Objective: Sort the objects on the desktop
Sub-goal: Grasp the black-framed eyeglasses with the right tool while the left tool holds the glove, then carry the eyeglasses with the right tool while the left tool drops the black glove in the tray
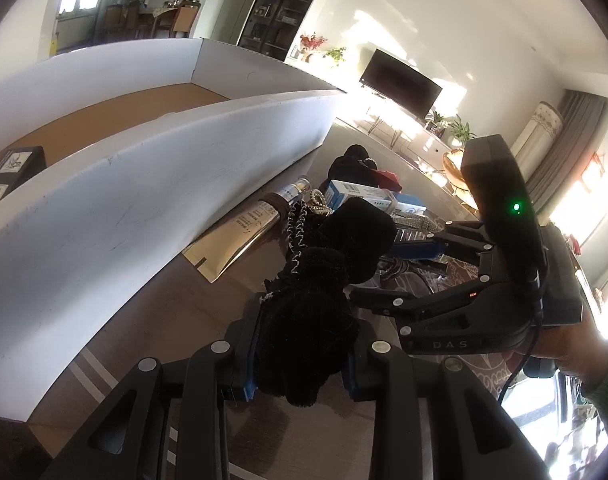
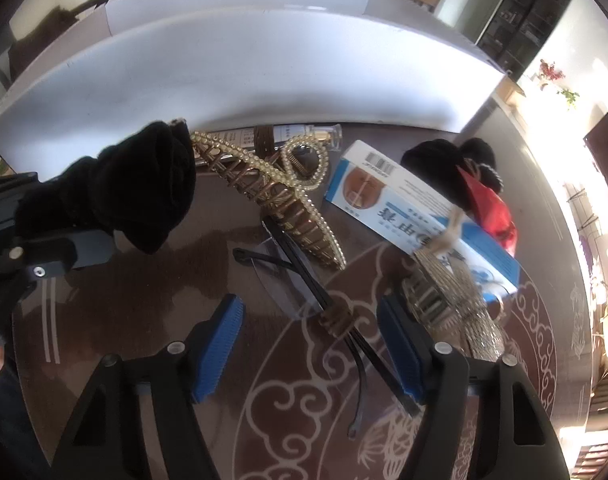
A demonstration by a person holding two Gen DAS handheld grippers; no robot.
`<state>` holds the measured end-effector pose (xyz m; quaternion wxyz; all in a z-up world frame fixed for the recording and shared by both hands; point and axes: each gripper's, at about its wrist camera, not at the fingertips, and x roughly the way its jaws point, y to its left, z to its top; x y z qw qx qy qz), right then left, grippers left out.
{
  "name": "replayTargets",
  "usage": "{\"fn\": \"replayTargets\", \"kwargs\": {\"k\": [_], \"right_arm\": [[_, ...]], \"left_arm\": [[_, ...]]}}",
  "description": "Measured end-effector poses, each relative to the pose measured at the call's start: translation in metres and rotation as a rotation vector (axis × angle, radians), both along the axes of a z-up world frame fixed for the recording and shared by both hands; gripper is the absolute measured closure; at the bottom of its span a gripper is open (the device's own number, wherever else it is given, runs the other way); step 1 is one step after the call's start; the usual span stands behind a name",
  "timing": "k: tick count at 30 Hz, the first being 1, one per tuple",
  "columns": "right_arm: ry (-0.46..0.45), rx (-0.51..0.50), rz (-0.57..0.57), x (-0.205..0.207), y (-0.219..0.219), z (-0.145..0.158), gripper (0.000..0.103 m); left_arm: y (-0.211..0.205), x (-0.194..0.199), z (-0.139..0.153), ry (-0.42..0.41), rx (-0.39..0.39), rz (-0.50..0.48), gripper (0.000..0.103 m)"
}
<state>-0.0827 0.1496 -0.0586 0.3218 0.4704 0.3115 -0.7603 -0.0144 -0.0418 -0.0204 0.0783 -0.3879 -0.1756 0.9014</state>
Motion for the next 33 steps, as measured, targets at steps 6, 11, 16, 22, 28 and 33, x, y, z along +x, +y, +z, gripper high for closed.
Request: {"fn": "replayTargets", "kwargs": {"k": [6,11,16,22,28,33], "right_arm": [[-0.088,-0.073,-0.076,-0.004,0.017,0.001,0.077],[-0.123,-0.143,-0.19,0.017,0.056,0.012,0.09],[-0.132,-0.223,-0.305,0.035,0.095,0.029,0.09],[-0.134,-0.346,-0.378,0.03,0.106,0.068,0.09],[-0.089,-0.476,-0.289,0.002,0.02,0.139,0.09],[-0.073,-0.558,-0.221,-0.033,-0.079,0.164,0.09]], "left_arm": [[0.005,-0.001,-0.001,-0.001,-0.005,-0.015,0.072],[0.011,0.004,0.002,0.009,-0.008,-0.047,0.072],[0.019,0.031,0.022,0.046,-0.022,-0.097,0.072],[-0.002,0.052,0.067,0.069,0.006,-0.097,0.072],[-0.097,0.018,0.117,0.067,-0.018,0.068,0.072],[-0.169,-0.026,0.107,-0.079,-0.055,0.201,0.072]]}}
